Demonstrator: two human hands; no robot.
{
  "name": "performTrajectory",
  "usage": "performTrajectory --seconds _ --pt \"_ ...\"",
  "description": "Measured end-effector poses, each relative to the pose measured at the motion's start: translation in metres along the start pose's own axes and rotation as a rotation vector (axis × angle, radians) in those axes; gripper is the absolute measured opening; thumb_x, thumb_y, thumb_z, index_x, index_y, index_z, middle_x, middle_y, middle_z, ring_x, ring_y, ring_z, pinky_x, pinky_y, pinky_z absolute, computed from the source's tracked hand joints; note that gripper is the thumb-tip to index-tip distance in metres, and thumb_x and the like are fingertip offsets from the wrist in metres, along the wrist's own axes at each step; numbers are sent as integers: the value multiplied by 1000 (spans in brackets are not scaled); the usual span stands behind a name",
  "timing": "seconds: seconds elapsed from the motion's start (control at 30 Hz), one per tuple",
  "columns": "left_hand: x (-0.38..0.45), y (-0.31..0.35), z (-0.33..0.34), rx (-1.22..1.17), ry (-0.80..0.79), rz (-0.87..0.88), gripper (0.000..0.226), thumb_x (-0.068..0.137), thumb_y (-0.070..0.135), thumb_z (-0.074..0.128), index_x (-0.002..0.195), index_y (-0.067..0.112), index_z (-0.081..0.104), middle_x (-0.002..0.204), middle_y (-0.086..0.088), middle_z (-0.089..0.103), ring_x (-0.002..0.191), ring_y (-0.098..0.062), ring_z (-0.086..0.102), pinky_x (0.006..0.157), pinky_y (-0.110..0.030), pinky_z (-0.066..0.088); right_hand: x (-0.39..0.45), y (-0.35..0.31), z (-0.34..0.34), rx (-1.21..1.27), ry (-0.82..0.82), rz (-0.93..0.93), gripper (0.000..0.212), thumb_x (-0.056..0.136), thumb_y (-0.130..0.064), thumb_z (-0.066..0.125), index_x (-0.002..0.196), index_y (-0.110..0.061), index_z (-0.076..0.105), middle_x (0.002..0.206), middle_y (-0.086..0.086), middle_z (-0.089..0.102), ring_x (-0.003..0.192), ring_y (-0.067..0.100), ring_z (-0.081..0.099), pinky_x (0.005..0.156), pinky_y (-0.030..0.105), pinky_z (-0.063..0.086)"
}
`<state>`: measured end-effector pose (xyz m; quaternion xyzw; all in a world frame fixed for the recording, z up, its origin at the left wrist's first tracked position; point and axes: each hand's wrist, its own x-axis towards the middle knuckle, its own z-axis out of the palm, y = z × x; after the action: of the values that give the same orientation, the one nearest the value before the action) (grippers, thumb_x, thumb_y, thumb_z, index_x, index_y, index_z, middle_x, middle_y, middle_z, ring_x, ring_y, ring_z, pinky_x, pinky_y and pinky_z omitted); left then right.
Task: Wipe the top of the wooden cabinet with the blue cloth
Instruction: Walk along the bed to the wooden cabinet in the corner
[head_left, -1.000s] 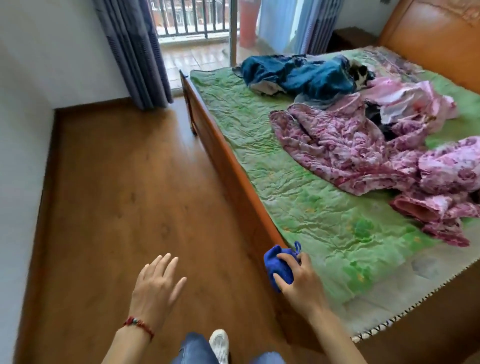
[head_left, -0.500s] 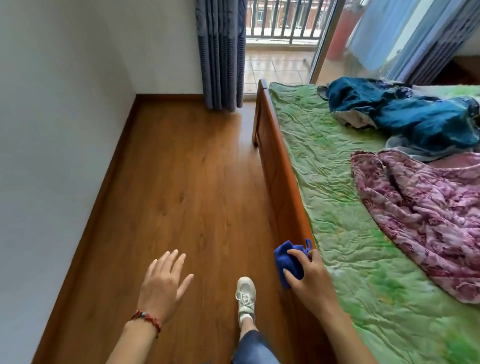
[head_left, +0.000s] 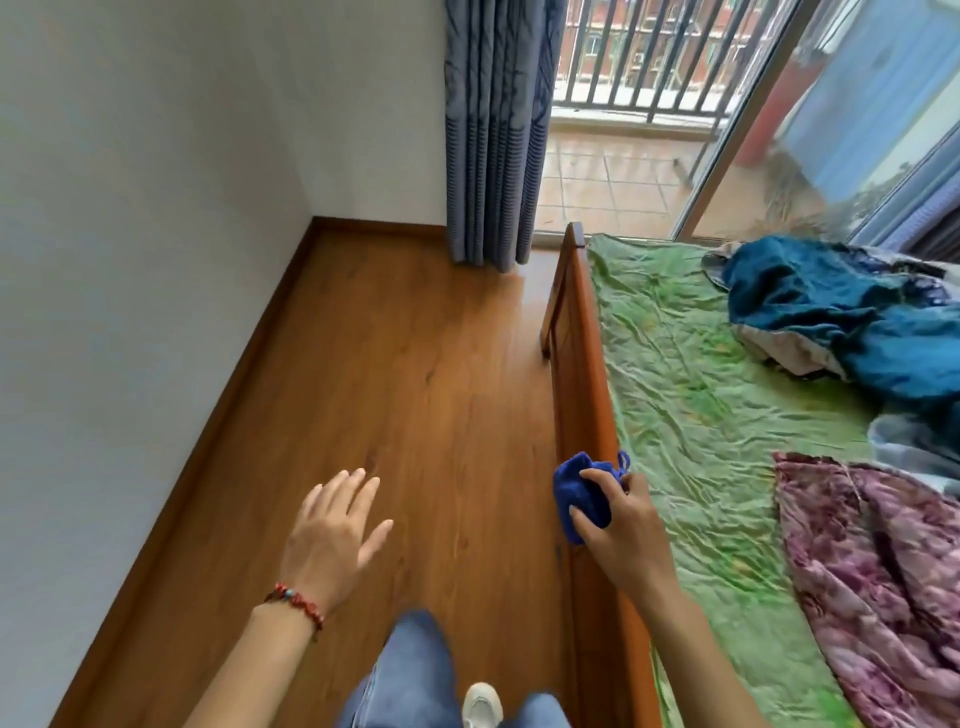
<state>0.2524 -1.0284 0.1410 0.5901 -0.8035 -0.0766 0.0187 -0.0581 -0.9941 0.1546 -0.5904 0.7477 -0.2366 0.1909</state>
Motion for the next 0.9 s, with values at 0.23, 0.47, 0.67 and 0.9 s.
performTrajectory --seconds 0.23,0.47,0.67,0.9 --pt "169 -28 -7 2 61 28 77 96 51 8 105 1 67 107 -17 66 99 -33 63 82 -48 49 170 -5 14 14 15 -9 43 73 -18 70 113 -19 57 99 8 45 76 28 55 67 31 45" --pt "346 -71 -37 33 100 68 76 96 50 9 106 2 67 107 -16 66 99 -32 63 82 -49 48 339 -35 23 23 39 17 43 74 -19 70 115 -19 56 97 3 42 79 23 51 68 29 40" --pt "481 -88 -57 54 112 94 57 84 44 34 105 2 68 106 -16 66 98 -33 64 80 -49 49 466 -49 22 32 52 41 43 73 -16 71 113 -17 58 97 10 46 81 30 55 70 35 45" --pt "634 -78 -59 32 121 100 48 78 38 54 106 2 67 107 -17 66 99 -34 63 80 -50 49 613 -35 15 10 73 55 42 73 -16 70 113 -16 57 98 13 49 79 33 55 68 34 44"
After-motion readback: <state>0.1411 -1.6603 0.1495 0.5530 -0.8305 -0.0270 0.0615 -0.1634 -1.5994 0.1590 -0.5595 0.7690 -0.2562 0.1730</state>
